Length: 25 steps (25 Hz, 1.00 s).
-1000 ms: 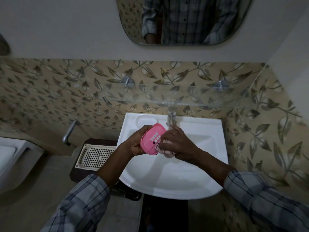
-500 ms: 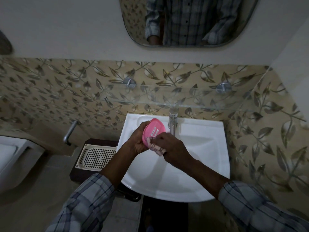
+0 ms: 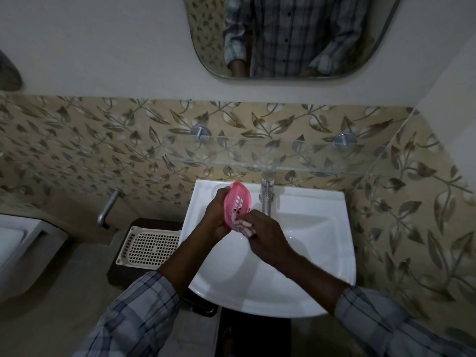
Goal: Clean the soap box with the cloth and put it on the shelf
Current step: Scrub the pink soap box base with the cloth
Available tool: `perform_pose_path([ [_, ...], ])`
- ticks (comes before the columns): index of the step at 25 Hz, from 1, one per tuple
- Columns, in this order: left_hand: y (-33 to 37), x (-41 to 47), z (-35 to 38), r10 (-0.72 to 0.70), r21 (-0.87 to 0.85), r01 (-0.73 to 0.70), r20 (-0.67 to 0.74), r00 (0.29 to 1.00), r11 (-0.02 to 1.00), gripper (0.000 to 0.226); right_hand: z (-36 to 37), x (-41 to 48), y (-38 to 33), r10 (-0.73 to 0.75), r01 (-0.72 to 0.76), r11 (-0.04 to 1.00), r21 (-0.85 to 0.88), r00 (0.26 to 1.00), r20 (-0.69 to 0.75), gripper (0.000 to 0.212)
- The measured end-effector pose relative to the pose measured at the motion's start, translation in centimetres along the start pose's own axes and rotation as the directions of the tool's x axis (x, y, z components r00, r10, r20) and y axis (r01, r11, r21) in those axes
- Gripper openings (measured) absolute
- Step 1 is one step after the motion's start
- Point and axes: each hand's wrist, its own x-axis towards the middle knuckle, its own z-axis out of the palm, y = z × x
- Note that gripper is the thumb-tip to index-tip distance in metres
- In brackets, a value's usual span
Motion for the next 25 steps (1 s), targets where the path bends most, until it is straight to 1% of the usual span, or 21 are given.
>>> perform_pose_path([
  [1, -0.1, 0.2, 0.3, 0.04, 0.019, -0.039, -0.028, 0.999, 0.999, 0.061, 1.0, 0.5, -1.5, 0.262, -0.255, 0.943, 0.216, 0.965, -0.006, 0.021],
  [2, -0.4, 0.3, 0.4, 0.057, 0.033, -0.056, -0.04, 0.998, 0.998, 0.061, 1.7, 0.8, -2.4, 0.396, -0.376, 0.868, 0.325, 0.918, 0.003, 0.023],
  [3, -0.5, 0.2, 0.3, 0.049, 0.03, -0.048, -0.034, 0.998, 0.998, 0.059, 1.8, 0.9, -2.6, 0.378, -0.356, 0.881, 0.311, 0.926, -0.011, 0.027],
  [4, -0.4, 0.0, 0.1, 0.017, 0.025, -0.017, -0.012, 1.0, 1.0, 0.057, 1.4, 0.6, -2.2, 0.217, -0.208, 0.956, 0.207, 0.976, -0.021, 0.03],
  [5, -0.1, -0.2, -0.2, -0.031, 0.032, 0.03, 0.026, 0.999, 0.999, 0.056, 0.5, 0.2, -1.2, -0.026, 0.023, 0.998, 0.067, 0.999, 0.04, 0.031],
  [6, 0.2, -0.4, -0.6, -0.082, 0.049, 0.079, 0.071, 0.994, 0.996, 0.054, -0.8, 0.2, 0.3, -0.242, 0.251, 0.966, -0.059, 0.962, 0.124, 0.029],
  [7, 0.5, -0.5, -0.9, -0.121, 0.074, 0.114, 0.107, 0.987, 0.991, 0.052, -2.1, 0.5, 1.7, -0.345, 0.375, 0.914, -0.158, 0.92, 0.185, 0.026],
  [8, 0.7, -0.7, -0.9, -0.147, 0.088, 0.137, 0.124, 0.981, 0.987, 0.051, -3.0, 0.8, 2.6, -0.344, 0.384, 0.896, -0.225, 0.918, 0.196, 0.026],
  [9, 1.0, -0.8, -0.9, -0.156, 0.08, 0.146, 0.127, 0.98, 0.986, 0.05, -3.0, 0.9, 2.8, -0.3, 0.335, 0.907, -0.254, 0.939, 0.166, 0.027],
  [11, 1.0, -0.4, -0.8, -0.14, 0.03, 0.137, 0.123, 0.983, 0.99, 0.049, -1.6, 0.5, 1.6, -0.217, 0.228, 0.948, -0.224, 0.973, 0.072, 0.034],
  [14, 0.8, -0.2, -1.0, -0.112, 0.01, 0.112, 0.123, 0.986, 0.994, 0.051, 0.6, -0.9, -0.3, -0.265, 0.279, 0.944, -0.176, 0.959, 0.098, 0.046],
  [15, 0.7, -0.2, -1.2, -0.102, 0.028, 0.099, 0.152, 0.983, 0.995, 0.049, 0.4, -0.4, -0.4, -0.222, 0.232, 0.958, -0.172, 0.972, 0.072, 0.048],
  [16, 0.5, -0.3, -1.5, -0.091, 0.04, 0.085, 0.184, 0.979, 0.996, 0.046, 0.0, 0.7, -0.2, -0.11, 0.11, 0.982, -0.151, 0.994, 0.011, 0.047],
  [17, 0.3, -0.6, -1.6, -0.081, 0.045, 0.073, 0.212, 0.974, 0.996, 0.043, -0.5, 2.0, 0.1, 0.059, -0.066, 0.992, -0.111, 0.996, -0.063, 0.04],
  [18, 0.1, -0.8, -1.6, -0.074, 0.041, 0.066, 0.229, 0.971, 0.997, 0.041, -0.9, 3.2, 0.4, 0.226, -0.236, 0.97, -0.063, 0.966, -0.126, 0.03],
  [19, 0.1, -1.1, -1.6, -0.069, 0.023, 0.065, 0.235, 0.97, 0.998, 0.041, -1.1, 4.1, 0.3, 0.331, -0.339, 0.941, -0.02, 0.929, -0.163, 0.024],
  [20, 0.0, -1.1, -1.6, -0.06, -0.005, 0.063, 0.241, 0.969, 0.998, 0.042, -0.8, 4.3, 0.1, 0.335, -0.346, 0.937, -0.037, 0.926, -0.171, 0.022],
  [21, 0.1, -1.1, -1.6, -0.051, -0.039, 0.062, 0.245, 0.968, 0.997, 0.043, -0.1, 4.0, -0.5, 0.27, -0.285, 0.954, -0.09, 0.951, -0.148, 0.027],
  [23, 0.0, -1.0, -2.1, -0.057, -0.073, 0.075, 0.217, 0.974, 0.995, 0.048, 1.1, 1.6, -1.9, 0.006, -0.008, 0.992, -0.126, 1.0, -0.015, 0.042],
  [24, 0.1, -0.9, -2.4, -0.068, -0.072, 0.082, 0.177, 0.982, 0.994, 0.053, 1.2, 0.2, -1.9, -0.133, 0.137, 0.986, -0.09, 0.99, 0.052, 0.046],
  [25, 0.1, -0.9, -2.8, -0.077, -0.076, 0.088, 0.142, 0.987, 0.993, 0.055, 0.6, -0.1, -1.7, -0.208, 0.212, 0.977, -0.031, 0.973, 0.102, 0.046],
])
